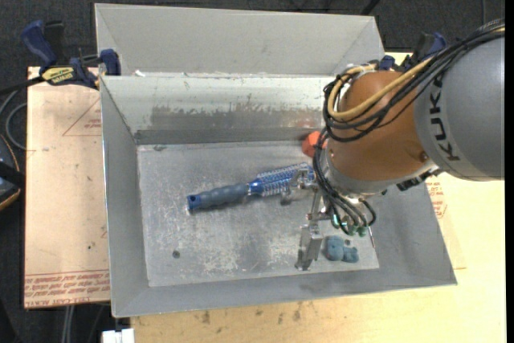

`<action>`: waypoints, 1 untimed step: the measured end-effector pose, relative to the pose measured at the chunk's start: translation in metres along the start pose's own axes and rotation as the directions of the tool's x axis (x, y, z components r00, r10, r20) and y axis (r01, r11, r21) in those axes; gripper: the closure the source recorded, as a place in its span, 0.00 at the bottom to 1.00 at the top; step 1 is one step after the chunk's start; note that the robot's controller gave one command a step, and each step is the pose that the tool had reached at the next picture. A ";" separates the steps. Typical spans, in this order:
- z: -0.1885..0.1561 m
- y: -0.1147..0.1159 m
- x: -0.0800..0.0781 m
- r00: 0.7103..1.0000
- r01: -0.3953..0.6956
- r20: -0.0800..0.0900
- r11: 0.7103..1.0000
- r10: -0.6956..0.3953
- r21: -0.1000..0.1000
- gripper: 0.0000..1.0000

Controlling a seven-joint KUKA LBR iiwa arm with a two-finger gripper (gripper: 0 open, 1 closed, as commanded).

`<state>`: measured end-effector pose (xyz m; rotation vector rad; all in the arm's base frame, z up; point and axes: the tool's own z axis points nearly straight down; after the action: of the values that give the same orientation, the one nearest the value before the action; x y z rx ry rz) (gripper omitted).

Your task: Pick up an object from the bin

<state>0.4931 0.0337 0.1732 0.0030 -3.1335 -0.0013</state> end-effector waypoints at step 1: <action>0.090 0.093 -0.024 0.994 0.106 0.004 0.994 -0.106 -0.003 0.00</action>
Offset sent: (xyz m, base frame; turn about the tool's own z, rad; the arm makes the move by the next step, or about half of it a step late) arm 0.0248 0.0878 -0.0863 -0.0971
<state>0.5162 0.1269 0.0828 0.1703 -3.1328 -0.0067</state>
